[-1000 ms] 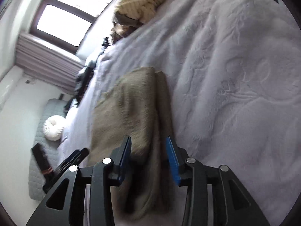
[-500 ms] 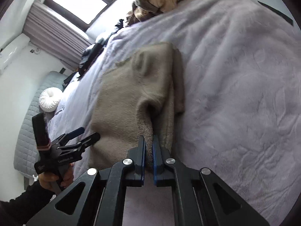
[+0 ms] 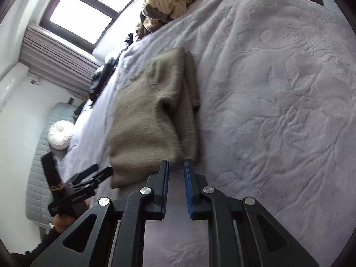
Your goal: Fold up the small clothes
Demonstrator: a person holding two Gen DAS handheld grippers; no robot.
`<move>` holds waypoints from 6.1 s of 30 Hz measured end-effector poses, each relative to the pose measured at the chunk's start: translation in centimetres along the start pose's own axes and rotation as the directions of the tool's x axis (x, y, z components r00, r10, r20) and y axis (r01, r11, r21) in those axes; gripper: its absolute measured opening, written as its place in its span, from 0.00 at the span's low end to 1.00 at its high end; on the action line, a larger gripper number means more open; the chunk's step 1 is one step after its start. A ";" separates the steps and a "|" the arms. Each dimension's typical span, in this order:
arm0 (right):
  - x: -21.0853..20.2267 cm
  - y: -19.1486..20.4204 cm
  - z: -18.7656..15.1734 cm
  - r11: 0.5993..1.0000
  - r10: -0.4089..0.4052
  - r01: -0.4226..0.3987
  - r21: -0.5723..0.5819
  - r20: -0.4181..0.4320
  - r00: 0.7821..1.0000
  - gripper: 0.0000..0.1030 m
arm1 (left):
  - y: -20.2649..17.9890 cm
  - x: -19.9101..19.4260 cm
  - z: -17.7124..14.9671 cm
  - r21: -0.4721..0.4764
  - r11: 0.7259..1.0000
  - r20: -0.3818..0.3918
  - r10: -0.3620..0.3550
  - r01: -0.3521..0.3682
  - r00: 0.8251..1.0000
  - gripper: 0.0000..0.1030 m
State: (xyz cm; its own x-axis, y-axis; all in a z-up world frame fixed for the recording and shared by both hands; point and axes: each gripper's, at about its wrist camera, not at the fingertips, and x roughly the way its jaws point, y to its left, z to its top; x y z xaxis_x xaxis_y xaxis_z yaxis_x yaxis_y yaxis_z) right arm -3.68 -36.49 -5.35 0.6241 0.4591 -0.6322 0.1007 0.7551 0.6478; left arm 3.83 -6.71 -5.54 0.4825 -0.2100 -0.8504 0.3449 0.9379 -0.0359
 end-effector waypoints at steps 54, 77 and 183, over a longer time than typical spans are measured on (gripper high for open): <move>-2.1 2.2 -3.9 0.994 -0.108 0.106 -0.029 -0.055 0.993 0.83 | -2.6 -6.2 -4.8 -0.153 0.988 0.024 0.017 -0.014 1.000 0.99; -2.4 2.2 -1.1 0.983 -0.175 0.171 -0.063 -0.052 0.983 0.87 | -1.2 -3.9 -4.7 -0.208 0.978 -0.067 -0.026 0.012 0.997 0.99; 4.9 11.0 -4.3 0.991 -0.088 0.063 -0.120 -0.221 0.971 0.40 | 14.3 -12.0 -11.1 -0.306 0.951 0.025 -0.046 0.052 0.999 0.69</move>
State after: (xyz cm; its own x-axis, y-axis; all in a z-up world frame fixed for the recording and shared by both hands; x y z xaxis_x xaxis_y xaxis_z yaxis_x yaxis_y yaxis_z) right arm -2.83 -23.96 -3.16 0.4258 0.4827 -0.7653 0.0458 0.8332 0.5511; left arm -5.95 12.26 -1.63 0.4861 -0.2602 -0.8343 0.1065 0.9652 -0.2390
